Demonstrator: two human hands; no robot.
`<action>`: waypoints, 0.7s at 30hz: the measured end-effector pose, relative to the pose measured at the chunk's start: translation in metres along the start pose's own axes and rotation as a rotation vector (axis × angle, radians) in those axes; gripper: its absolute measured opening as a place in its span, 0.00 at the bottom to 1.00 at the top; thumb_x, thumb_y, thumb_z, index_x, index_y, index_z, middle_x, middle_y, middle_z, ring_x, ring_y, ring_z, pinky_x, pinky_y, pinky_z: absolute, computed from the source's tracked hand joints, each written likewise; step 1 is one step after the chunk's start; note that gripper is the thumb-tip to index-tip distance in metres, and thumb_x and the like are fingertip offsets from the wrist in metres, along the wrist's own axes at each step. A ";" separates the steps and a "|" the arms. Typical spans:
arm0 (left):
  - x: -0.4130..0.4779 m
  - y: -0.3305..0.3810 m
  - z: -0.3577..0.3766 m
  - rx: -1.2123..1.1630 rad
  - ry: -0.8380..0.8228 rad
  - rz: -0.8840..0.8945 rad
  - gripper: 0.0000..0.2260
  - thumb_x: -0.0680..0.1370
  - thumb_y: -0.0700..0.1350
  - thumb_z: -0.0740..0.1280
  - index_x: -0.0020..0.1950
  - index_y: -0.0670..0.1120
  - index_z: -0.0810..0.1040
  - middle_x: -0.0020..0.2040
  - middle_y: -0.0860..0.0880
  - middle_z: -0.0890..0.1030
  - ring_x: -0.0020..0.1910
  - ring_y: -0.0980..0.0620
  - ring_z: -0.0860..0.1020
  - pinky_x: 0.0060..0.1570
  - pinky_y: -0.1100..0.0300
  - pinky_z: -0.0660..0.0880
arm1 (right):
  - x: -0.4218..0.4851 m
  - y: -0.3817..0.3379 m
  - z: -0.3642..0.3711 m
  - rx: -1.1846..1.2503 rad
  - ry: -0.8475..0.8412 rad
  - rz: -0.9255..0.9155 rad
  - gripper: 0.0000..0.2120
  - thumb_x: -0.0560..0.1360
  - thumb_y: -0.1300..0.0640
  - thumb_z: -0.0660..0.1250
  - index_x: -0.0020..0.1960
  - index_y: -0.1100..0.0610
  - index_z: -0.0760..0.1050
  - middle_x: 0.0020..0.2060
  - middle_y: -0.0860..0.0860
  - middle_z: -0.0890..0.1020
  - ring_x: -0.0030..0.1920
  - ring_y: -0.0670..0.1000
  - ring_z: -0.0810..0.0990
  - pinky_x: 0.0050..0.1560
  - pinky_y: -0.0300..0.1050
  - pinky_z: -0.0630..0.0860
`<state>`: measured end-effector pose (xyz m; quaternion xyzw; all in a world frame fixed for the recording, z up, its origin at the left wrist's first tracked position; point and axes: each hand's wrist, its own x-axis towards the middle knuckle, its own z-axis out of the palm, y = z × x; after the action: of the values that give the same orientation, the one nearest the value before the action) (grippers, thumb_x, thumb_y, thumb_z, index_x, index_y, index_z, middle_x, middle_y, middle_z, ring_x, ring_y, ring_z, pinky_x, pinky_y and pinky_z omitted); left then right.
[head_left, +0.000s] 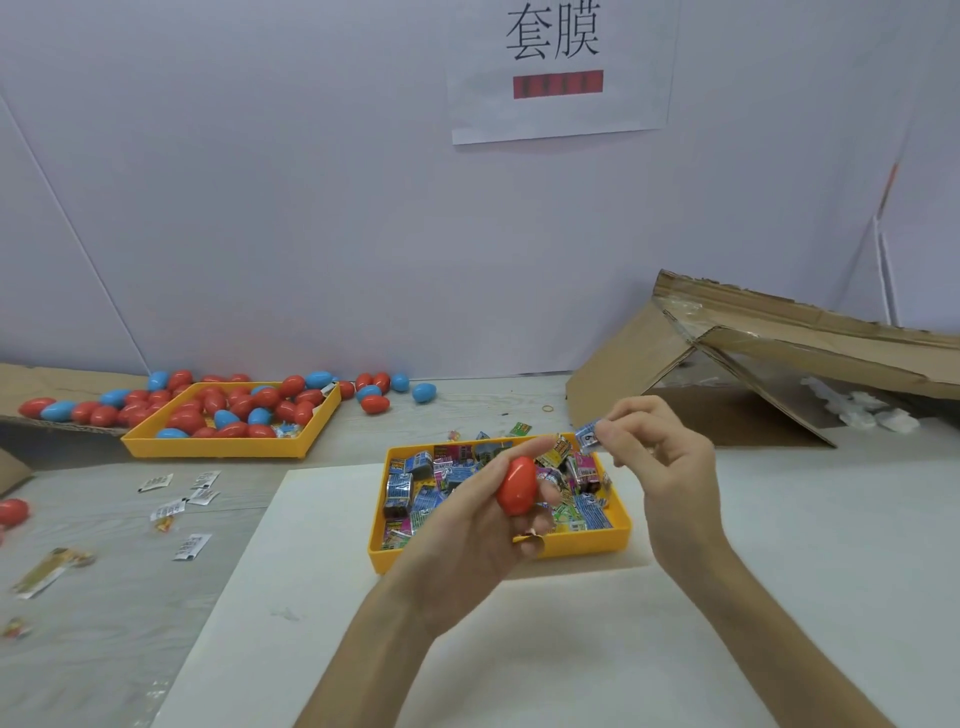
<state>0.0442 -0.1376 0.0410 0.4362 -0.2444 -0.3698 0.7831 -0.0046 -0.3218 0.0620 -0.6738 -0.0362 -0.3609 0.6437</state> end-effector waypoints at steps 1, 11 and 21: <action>0.001 0.000 -0.001 -0.011 0.031 0.014 0.17 0.84 0.54 0.61 0.69 0.50 0.78 0.49 0.48 0.80 0.40 0.54 0.74 0.39 0.62 0.72 | 0.000 0.001 -0.001 -0.014 -0.010 -0.007 0.10 0.71 0.57 0.71 0.31 0.53 0.81 0.40 0.47 0.78 0.41 0.46 0.75 0.40 0.38 0.70; 0.004 0.002 -0.002 -0.084 0.222 0.174 0.23 0.69 0.55 0.76 0.59 0.46 0.78 0.55 0.43 0.83 0.40 0.54 0.76 0.41 0.62 0.75 | -0.005 0.001 0.007 0.098 -0.173 0.094 0.05 0.77 0.55 0.70 0.45 0.54 0.84 0.33 0.55 0.84 0.31 0.50 0.78 0.35 0.38 0.76; 0.007 0.003 -0.002 -0.276 0.280 0.146 0.17 0.77 0.53 0.67 0.61 0.45 0.83 0.44 0.44 0.80 0.36 0.52 0.77 0.40 0.60 0.79 | -0.004 0.006 0.005 0.075 -0.163 0.110 0.16 0.79 0.73 0.61 0.52 0.58 0.84 0.34 0.69 0.80 0.24 0.50 0.76 0.35 0.41 0.78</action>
<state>0.0512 -0.1411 0.0427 0.3531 -0.1110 -0.2779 0.8865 -0.0019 -0.3166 0.0557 -0.6773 -0.0647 -0.2676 0.6822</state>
